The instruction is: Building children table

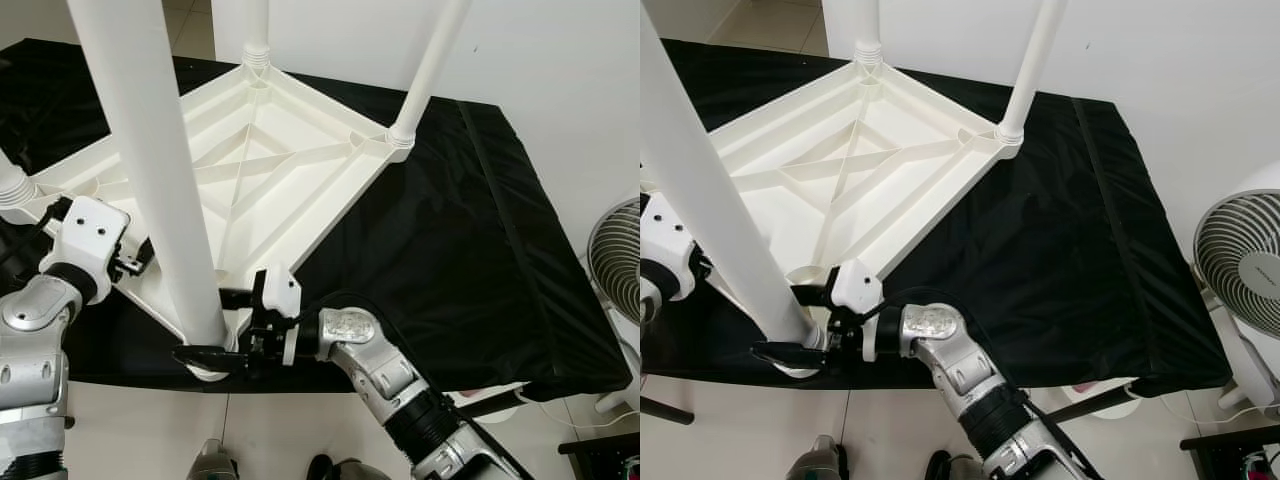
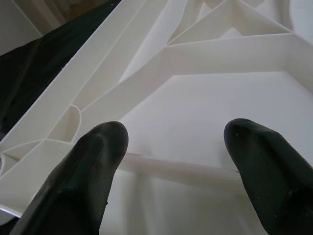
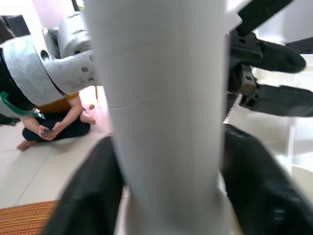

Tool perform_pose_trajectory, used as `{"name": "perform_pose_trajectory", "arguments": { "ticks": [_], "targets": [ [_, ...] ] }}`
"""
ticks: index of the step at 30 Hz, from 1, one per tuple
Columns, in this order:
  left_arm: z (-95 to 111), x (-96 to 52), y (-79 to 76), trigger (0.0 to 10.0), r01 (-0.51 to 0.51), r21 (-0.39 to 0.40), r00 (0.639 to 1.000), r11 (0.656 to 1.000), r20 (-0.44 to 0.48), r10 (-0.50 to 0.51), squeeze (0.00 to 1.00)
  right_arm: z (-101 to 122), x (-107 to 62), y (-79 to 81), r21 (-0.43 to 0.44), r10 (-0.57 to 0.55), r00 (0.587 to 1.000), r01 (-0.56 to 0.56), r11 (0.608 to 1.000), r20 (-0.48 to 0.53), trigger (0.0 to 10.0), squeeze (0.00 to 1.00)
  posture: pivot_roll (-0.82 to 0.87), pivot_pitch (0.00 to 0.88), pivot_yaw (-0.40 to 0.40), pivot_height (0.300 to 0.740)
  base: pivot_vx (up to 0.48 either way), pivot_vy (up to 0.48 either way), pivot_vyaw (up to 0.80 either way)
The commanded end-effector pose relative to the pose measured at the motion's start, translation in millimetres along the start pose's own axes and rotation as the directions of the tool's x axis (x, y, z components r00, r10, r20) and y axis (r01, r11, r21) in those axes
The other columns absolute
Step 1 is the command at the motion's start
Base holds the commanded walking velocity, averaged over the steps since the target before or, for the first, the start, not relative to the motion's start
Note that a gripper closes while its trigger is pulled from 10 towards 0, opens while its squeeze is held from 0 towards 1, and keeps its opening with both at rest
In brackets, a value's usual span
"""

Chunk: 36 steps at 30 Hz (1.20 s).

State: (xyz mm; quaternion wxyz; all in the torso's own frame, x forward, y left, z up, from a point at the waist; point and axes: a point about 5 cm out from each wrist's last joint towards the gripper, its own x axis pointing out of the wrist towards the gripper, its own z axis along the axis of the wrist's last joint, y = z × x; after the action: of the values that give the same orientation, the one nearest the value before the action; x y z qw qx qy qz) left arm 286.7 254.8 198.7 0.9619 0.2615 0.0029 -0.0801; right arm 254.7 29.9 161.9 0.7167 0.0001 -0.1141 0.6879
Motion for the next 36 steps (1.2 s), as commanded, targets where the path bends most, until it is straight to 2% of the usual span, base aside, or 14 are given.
{"name": "perform_pose_trajectory", "arguments": {
  "ticks": [1,9,15,17,19,20,23,25,27,28,29,33,34,36],
  "targets": [
    [-1,2.4,1.1,10.0,-0.096,-0.013,0.995,0.995,0.008,0.096,0.00,5,-4.3,-6.4,-0.007,-0.026,0.999,0.026,1.000,0.026,0.0,0.00,0.28,0.162,-0.115,0.740,0.000,0.000,0.00],
    [0,8.4,-5.1,10.0,-0.070,-0.024,0.997,0.997,0.020,0.071,0.00,10,-23.6,-13.3,-0.036,-0.074,0.997,0.075,0.997,0.023,0.0,0.00,0.26,0.147,-0.100,0.740,0.000,0.000,0.00],
    [2,17.9,-8.3,10.0,-0.041,-0.025,0.999,0.999,0.033,0.042,0.00,16,-61.0,-18.4,-0.065,-0.162,0.987,0.162,0.985,-0.003,0.0,0.00,0.22,0.138,-0.076,0.740,0.000,0.000,0.00],
    [2,17.9,-8.3,10.0,-0.041,-0.025,0.999,0.999,0.033,0.042,0.00,16,-61.0,-18.4,-0.065,-0.162,0.987,0.162,0.985,-0.003,0.0,0.00,0.22,0.138,-0.076,0.740,0.000,0.000,0.00],
    [3,23.6,-10.3,10.0,-0.025,-0.027,0.999,0.999,0.040,0.026,0.00,17,-82.0,-19.1,-0.079,-0.222,0.975,0.220,0.972,-0.028,0.0,0.00,0.19,0.135,-0.058,0.740,0.000,0.000,0.00],
    [3,23.6,-10.3,10.0,-0.025,-0.027,0.999,0.999,0.040,0.026,0.00,17,-82.0,-19.1,-0.079,-0.222,0.975,0.220,0.972,-0.028,0.0,0.00,0.19,0.135,-0.058,0.740,0.000,0.000,0.00],
    [5,29.4,-13.7,10.0,0.000,-0.026,0.999,1.000,0.051,0.002,0.00,13,-104.3,-18.7,-0.092,-0.307,0.950,0.301,0.949,-0.062,0.0,0.00,0.18,0.132,-0.044,0.740,0.000,0.000,0.00],
    [5,29.4,-13.7,10.0,0.000,-0.026,0.999,1.000,0.051,0.002,0.00,13,-104.3,-18.7,-0.092,-0.307,0.950,0.301,0.949,-0.062,0.0,0.00,0.18,0.132,-0.044,0.740,0.000,0.000,0.00],
    [8,34.3,-16.1,10.0,0.020,-0.021,0.998,1.000,0.060,-0.018,0.00,9,-126.8,-17.9,-0.094,-0.405,0.910,0.397,0.913,-0.091,0.0,0.00,0.16,0.130,-0.027,0.740,0.000,0.000,0.00],
    [8,34.3,-16.1,10.0,0.020,-0.021,0.998,1.000,0.060,-0.018,0.00,9,-126.8,-17.9,-0.094,-0.405,0.910,0.397,0.913,-0.091,0.0,0.00,0.16,0.130,-0.027,0.740,0.000,0.000,0.00],
    [8,36.5,-16.6,10.0,0.027,-0.021,0.998,0.999,0.064,-0.025,0.00,7,-137.7,-17.5,-0.092,-0.451,0.886,0.443,0.892,-0.103,0.0,0.00,0.16,0.128,-0.022,0.740,0.000,0.000,0.00],
    [9,37.8,-16.8,10.0,0.031,-0.020,0.997,0.999,0.066,-0.030,0.00,7,-144.1,-17.2,-0.091,-0.480,0.870,0.472,0.877,-0.111,0.0,0.00,0.15,0.128,-0.018,0.740,0.000,0.000,0.00],
    [10,40.1,-16.9,10.0,0.038,-0.019,0.997,0.999,0.072,-0.037,0.00,5,-155.5,-17.3,-0.098,-0.529,0.839,0.521,0.848,-0.125,0.0,0.00,0.15,0.126,-0.008,0.740,0.000,0.000,0.00],
    [10,40.1,-16.9,10.0,0.038,-0.019,0.997,0.999,0.072,-0.037,0.00,5,-155.5,-17.3,-0.098,-0.529,0.839,0.521,0.848,-0.125,0.0,0.00,0.15,0.126,-0.008,0.740,0.000,0.000,0.00]
  ]
}}
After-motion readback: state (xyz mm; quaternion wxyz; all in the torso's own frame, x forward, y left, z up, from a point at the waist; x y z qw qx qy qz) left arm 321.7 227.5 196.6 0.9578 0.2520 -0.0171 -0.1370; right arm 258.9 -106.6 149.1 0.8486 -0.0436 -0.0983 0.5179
